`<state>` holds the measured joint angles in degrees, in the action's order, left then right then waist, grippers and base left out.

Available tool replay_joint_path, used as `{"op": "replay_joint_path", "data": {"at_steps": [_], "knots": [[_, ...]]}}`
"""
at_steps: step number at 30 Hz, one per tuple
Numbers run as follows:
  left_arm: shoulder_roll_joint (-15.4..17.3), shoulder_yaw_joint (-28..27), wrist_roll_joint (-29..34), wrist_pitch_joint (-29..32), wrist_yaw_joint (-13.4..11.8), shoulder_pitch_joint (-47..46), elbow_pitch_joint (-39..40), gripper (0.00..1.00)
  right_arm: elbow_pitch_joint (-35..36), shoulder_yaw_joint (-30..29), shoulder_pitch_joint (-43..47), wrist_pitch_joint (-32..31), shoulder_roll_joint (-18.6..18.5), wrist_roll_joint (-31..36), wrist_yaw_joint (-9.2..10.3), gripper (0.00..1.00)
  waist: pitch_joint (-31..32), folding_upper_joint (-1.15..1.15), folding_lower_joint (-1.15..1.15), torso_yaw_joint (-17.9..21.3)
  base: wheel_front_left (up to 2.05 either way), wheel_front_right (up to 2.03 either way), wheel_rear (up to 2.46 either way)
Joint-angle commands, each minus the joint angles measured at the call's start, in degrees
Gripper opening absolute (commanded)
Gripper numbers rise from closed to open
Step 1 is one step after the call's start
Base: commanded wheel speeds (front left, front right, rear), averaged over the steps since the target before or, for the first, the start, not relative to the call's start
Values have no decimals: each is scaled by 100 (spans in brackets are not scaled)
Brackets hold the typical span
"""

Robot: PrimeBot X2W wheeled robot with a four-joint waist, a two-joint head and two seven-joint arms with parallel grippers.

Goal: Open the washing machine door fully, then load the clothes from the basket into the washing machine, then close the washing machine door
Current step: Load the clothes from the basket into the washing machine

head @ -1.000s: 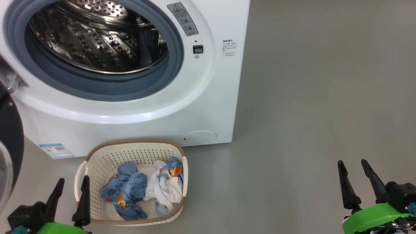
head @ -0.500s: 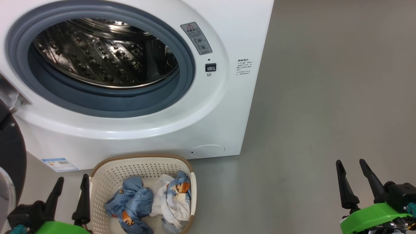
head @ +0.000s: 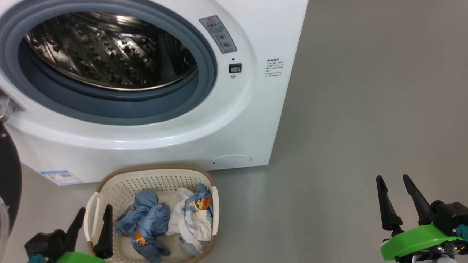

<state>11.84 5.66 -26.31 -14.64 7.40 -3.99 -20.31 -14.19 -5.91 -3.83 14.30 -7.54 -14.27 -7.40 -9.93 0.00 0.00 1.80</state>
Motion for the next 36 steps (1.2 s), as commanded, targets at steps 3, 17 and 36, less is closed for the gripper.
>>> {"op": "replay_joint_path", "data": {"at_steps": [3,17,36], "knots": [[110,-115,-78,-36,9,-356,-178,100,210,151,-248,70,-19,38,-9,100,-256,0,0,55,0,0,0],[237,646,-254,-36,9,-1319,-1592,100,334,144,-668,70,174,131,-9,100,-1229,0,0,122,0,0,0],[601,2388,-1230,-36,9,-3211,-3343,100,274,177,-1430,70,344,260,-9,100,-2714,0,0,81,0,0,0]]}}
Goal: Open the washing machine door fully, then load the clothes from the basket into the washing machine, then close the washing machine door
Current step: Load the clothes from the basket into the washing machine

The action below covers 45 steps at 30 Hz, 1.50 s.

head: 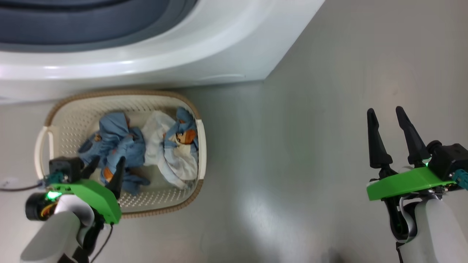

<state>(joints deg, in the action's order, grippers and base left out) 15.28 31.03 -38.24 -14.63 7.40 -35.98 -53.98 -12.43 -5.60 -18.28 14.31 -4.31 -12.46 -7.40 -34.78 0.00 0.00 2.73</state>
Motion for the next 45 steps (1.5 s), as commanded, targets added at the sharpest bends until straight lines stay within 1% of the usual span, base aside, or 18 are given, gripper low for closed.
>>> {"op": "replay_joint_path", "data": {"at_steps": [1,8,17,18,25,34,40,41,42,43,45], "knots": [[283,-53,-75,-37,9,-84,-53,100,98,149,-3,69,28,81,-9,100,-277,0,0,-8,0,0,0],[450,493,-441,-37,9,-544,-465,100,136,228,-118,69,68,91,-9,100,-620,0,0,64,0,0,0],[578,1231,-894,-16,9,-1108,-717,100,211,341,-318,69,88,136,-9,100,-1083,0,0,139,0,0,0],[578,1231,-894,-16,9,-1108,-717,100,211,341,-318,69,88,136,-9,100,-1083,0,0,139,0,0,0],[709,1724,-1277,90,9,-1402,-896,100,267,425,-421,69,104,142,-9,100,-1321,0,0,201,0,0,0],[892,2285,-1757,195,9,-1725,-938,100,316,545,-496,69,124,146,-9,100,-1551,0,0,281,0,0,0],[898,2583,-2093,337,9,-1854,-860,100,328,564,-520,69,130,159,-9,100,-1601,0,0,270,0,0,0],[907,2625,-2146,335,9,-1867,-858,89,323,572,-525,69,131,160,-9,100,-1599,0,0,271,0,0,0],[909,2665,-2213,348,9,-1870,-844,31,318,579,-531,69,131,161,-9,100,-1591,0,0,273,0,0,0],[914,2715,-2274,366,9,-1868,-820,0,316,584,-537,69,132,162,-9,100,-1582,0,0,276,0,0,0],[916,2787,-2400,357,9,-1869,-799,0,317,576,-550,69,133,164,-9,100,-1554,0,0,268,0,0,0]]}}
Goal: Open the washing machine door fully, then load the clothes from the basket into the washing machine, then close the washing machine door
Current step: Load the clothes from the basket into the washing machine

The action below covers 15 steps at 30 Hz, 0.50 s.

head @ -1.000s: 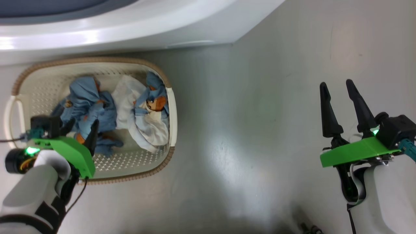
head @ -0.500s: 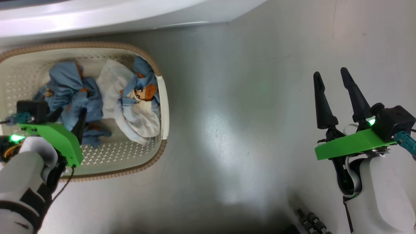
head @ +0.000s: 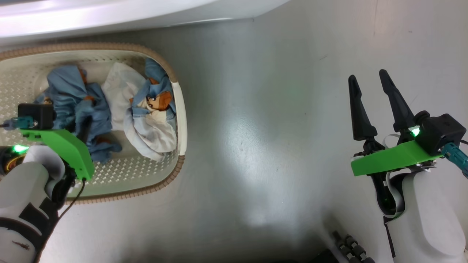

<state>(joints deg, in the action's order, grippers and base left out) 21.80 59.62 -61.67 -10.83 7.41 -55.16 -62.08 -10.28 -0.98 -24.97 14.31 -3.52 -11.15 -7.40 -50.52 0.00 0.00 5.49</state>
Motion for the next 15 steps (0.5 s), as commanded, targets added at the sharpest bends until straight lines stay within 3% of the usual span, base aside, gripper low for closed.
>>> {"op": "replay_joint_path", "data": {"at_steps": [1,15], "knots": [[247,-40,-118,-33,8,56,19,0,97,102,122,69,55,35,-9,100,49,0,0,-20,0,0,0],[223,-250,-763,-411,8,450,159,0,-58,-25,264,69,58,-13,-9,100,979,0,0,-250,0,0,0]]}}
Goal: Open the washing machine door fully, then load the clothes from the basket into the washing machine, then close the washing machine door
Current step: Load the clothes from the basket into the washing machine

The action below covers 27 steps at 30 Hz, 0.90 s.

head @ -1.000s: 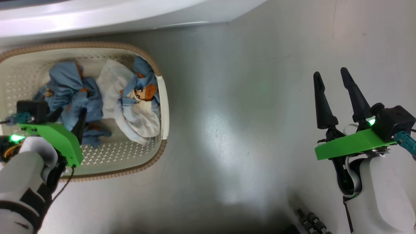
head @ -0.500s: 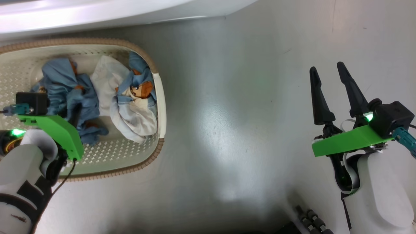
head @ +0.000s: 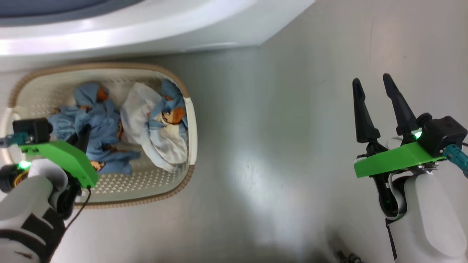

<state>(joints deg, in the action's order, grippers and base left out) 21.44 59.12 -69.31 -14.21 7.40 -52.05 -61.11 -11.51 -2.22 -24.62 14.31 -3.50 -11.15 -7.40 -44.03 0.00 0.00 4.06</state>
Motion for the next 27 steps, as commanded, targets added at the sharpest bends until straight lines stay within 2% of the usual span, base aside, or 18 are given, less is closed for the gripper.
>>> {"op": "replay_joint_path", "data": {"at_steps": [1,4,11,27], "knots": [[281,-328,42,-75,9,173,128,0,28,87,263,69,52,-20,-9,100,431,0,0,-130,0,0,0],[307,-595,200,-76,9,307,271,0,-36,71,339,69,29,-30,-9,100,649,0,0,-173,0,0,0],[286,-1708,1039,-78,9,1058,794,0,-195,52,697,69,-46,-81,-9,100,1435,0,0,-276,0,0,0],[-126,-3943,2930,-78,9,3018,2219,0,-384,-25,1587,69,-301,-240,-9,100,3035,0,0,-321,0,0,0]]}}
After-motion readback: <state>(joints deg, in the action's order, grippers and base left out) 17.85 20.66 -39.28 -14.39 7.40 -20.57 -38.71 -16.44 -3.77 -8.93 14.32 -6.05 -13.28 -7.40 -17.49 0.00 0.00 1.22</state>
